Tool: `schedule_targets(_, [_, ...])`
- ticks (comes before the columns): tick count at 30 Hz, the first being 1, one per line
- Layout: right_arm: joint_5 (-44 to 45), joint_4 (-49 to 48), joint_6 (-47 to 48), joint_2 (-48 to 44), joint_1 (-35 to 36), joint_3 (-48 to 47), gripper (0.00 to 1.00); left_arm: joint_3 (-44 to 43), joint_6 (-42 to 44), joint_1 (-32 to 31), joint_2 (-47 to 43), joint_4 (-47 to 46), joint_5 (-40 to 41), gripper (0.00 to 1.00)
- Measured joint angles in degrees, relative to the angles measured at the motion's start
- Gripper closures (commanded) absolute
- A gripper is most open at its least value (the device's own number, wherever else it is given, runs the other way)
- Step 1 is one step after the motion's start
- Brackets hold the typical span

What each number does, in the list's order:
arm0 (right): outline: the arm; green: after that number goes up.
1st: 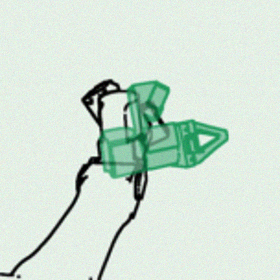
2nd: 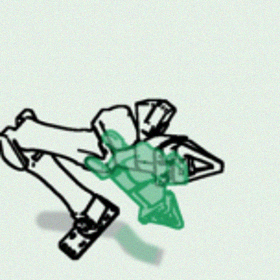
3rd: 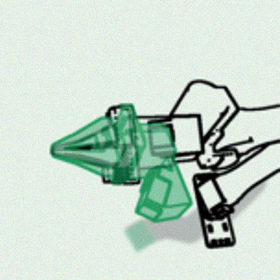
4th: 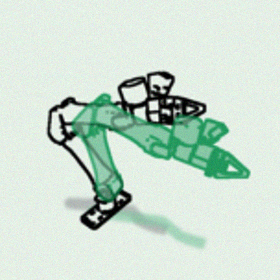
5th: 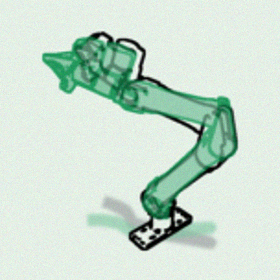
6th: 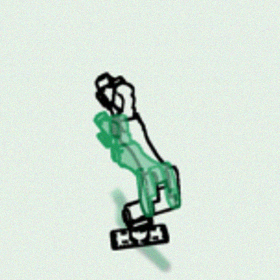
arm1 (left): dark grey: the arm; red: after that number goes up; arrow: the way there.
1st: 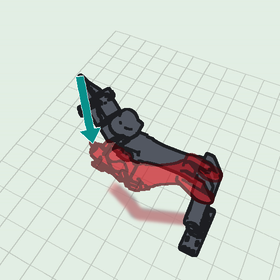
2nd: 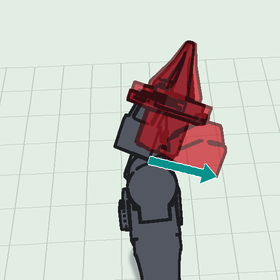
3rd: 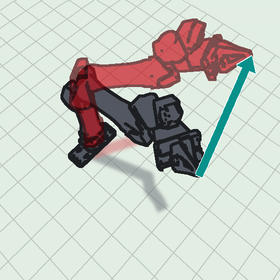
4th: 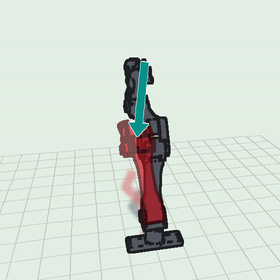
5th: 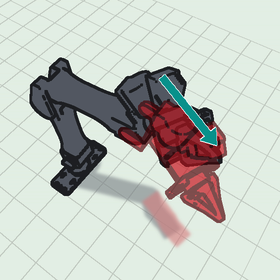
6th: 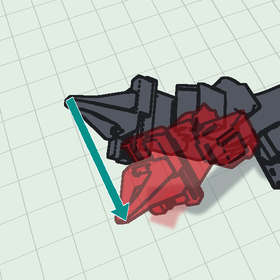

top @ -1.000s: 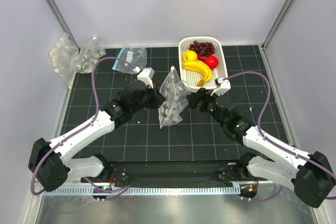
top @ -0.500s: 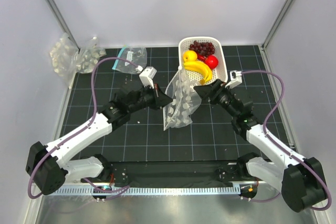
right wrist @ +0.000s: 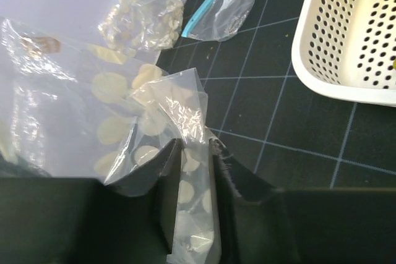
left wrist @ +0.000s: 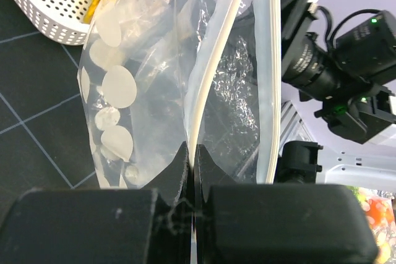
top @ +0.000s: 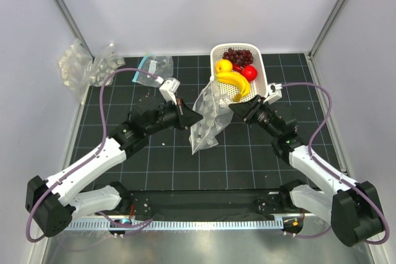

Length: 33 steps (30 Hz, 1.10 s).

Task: Place the food in the zip-top bag and seal the zipper
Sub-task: Open the zipper of the food storage bag.

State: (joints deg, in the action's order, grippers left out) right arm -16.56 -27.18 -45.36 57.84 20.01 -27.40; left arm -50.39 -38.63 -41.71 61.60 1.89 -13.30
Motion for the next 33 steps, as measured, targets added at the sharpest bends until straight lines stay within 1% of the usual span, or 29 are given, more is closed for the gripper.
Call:
schedule_targets(1, [-0.07,0.02,-0.09,0.42,0.0,0.0,0.84,0.0,-0.04,0.0,-0.31,-0.02,-0.07,1.0])
schedule_targets(3, [-0.09,0.31,-0.04,1.01,0.0,0.0,0.98,0.09,-0.2,0.0,-0.79,-0.07,-0.24,1.0])
schedule_targets(7, [1.05,2.03,-0.09,1.03,0.0,-0.09,0.99,0.44,-0.46,0.0,-1.79,-0.04,-0.48,0.99])
schedule_targets(10, [4.31,5.09,-0.02,0.9,0.0,-0.28,0.99,0.5,-0.72,0.0,-2.8,0.52,0.33,1.0])
schedule_targets(16, [13.09,12.5,-0.35,-0.63,-1.49,-0.37,0.99,0.5,-1.7,0.02,-6.8,6.54,8.66,1.0])
schedule_targets(19, [15.17,14.4,-1.29,-0.74,-3.04,-0.37,0.99,0.52,-2.47,0.35,-8.96,8.72,12.98,1.0])
schedule_targets(20, [15.13,14.73,-1.6,-0.74,-3.08,-0.46,0.97,0.59,-2.8,0.37,-9.33,9.27,13.99,0.99])
schedule_targets(21, [15.08,15.1,-1.7,-0.74,-3.04,-0.68,0.81,0.72,-2.97,0.39,-9.49,9.77,14.75,1.0])
schedule_targets(23, [15.41,16.09,-1.73,-0.74,-3.17,-1.27,0.58,0.92,-3.06,0.46,-9.46,10.88,16.22,0.99])
schedule_targets(24, [15.52,16.41,-1.6,-0.74,-3.39,-1.4,0.27,0.92,-3.02,0.57,-9.49,11.41,16.98,1.0])
schedule_targets(25, [15.61,17.05,-1.16,-0.74,-3.76,-1.51,0.21,0.92,-2.95,0.63,-9.49,11.63,17.59,1.0])
schedule_targets(26, [15.74,17.79,-0.11,-0.74,-4.02,-1.7,0.17,0.92,-2.89,0.79,-9.49,11.85,18.34,1.0])
schedule_targets(27, [15.58,18.53,0.5,-0.74,-4.17,-1.92,0.16,0.92,-2.69,0.87,-9.49,12.13,18.95,0.99])
schedule_targets(33, [15.21,20.15,3.26,-2.97,-4.44,-2.29,0.16,0.22,-0.46,0.96,-8.15,14.75,24.55,1.0])
